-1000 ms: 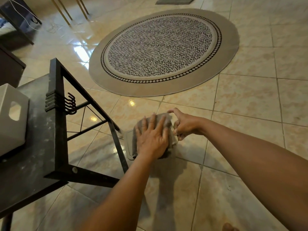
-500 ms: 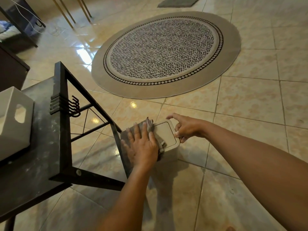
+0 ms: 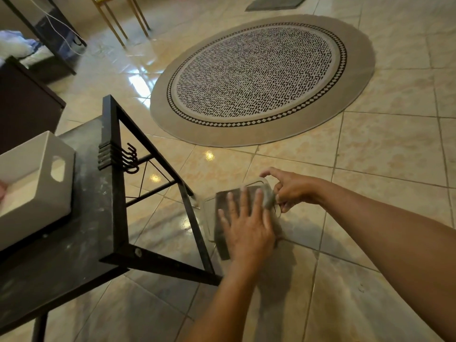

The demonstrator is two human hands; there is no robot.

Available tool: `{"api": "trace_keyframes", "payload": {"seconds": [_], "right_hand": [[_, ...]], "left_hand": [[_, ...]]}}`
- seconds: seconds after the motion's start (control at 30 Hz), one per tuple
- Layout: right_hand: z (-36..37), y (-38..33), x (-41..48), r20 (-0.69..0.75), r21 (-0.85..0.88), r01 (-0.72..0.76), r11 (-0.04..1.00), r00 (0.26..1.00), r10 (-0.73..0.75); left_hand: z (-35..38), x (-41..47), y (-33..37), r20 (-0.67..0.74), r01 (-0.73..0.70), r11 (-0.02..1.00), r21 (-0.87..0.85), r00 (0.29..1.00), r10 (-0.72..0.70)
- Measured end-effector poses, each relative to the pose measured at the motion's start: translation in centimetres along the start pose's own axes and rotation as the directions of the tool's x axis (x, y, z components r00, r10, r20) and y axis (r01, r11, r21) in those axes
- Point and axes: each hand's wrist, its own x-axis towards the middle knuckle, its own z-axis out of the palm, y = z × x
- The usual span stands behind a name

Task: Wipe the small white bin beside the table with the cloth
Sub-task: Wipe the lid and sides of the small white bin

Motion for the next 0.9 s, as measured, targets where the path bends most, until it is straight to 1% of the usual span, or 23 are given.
{"api": "trace_keyframes", "payload": {"seconds": [0.03, 0.07, 0.1, 0.2, 0.23, 0.27, 0.4, 0.47, 0.6, 0.67, 0.77, 0.8, 0.9], "right_hand": [[0.1, 0.1, 0.0, 0.003, 0.015, 0.004, 1.0, 1.0, -0.005], [0.2, 0.2, 0.0, -0.004, 0.025, 0.008, 1.0, 1.0, -0.008], [0.3, 0.3, 0.0, -0.018, 0.027, 0.008, 1.0, 1.0, -0.007], [0.5, 0.1, 0.0, -0.053, 0.005, -0.004, 1.0, 0.999, 0.004], [0.5, 0.0, 0.0, -0.055, 0.0, -0.006, 1.0, 0.998, 0.006], [0.5, -0.1, 0.0, -0.055, -0.007, -0.008, 1.0, 0.998, 0.008], [0.3, -0.4, 0.5, -0.09, -0.046, -0.016, 0.999, 0.996, 0.012], [0.2, -0.4, 0.8, -0.102, -0.058, -0.008, 0.998, 0.995, 0.002], [0.1, -0.6, 0.8, -0.088, -0.073, -0.004, 0.997, 0.996, -0.003], [0.1, -0.7, 0.7, -0.07, -0.059, 0.001, 0.998, 0.998, -0.005], [0.1, -0.6, 0.6, -0.073, -0.068, 0.024, 0.997, 0.997, -0.029], [0.1, -0.6, 0.6, -0.079, -0.078, 0.025, 0.997, 0.996, -0.031], [0.0, -0.6, 0.6, -0.077, -0.066, 0.033, 0.997, 0.996, -0.038]], "left_hand": [[0.3, 0.2, 0.1, 0.002, -0.056, 0.998, 0.025, 0.998, 0.056], [0.4, 1.0, -0.2, -0.001, -0.066, 0.997, 0.041, 0.998, 0.066], [0.1, 2.0, -1.0, -0.004, -0.031, 0.998, 0.05, 0.999, 0.031], [-1.4, 3.6, -3.7, -0.023, 0.195, 0.981, -0.009, 0.981, -0.195], [-1.6, 3.4, -4.3, -0.031, 0.234, 0.972, -0.037, 0.972, -0.235], [-1.7, 2.7, -4.7, -0.038, 0.237, 0.97, -0.051, 0.97, -0.239], [-0.8, 0.7, -5.5, -0.078, 0.103, 0.994, -0.049, 0.991, -0.106], [-0.7, 0.8, -5.8, -0.079, 0.079, 0.997, -0.027, 0.994, -0.08], [-0.3, 0.1, -2.9, -0.013, -0.005, 0.998, 0.058, 1.0, 0.006], [0.3, 0.6, -0.2, 0.004, -0.01, 0.998, 0.061, 1.0, 0.01], [0.5, 1.9, 2.7, 0.035, 0.069, 0.997, 0.042, 0.997, -0.071], [0.5, 2.1, 3.0, 0.05, 0.075, 0.996, 0.044, 0.996, -0.077], [0.2, 1.4, 1.4, 0.074, 0.016, 0.999, 0.051, 0.997, -0.02]]}}
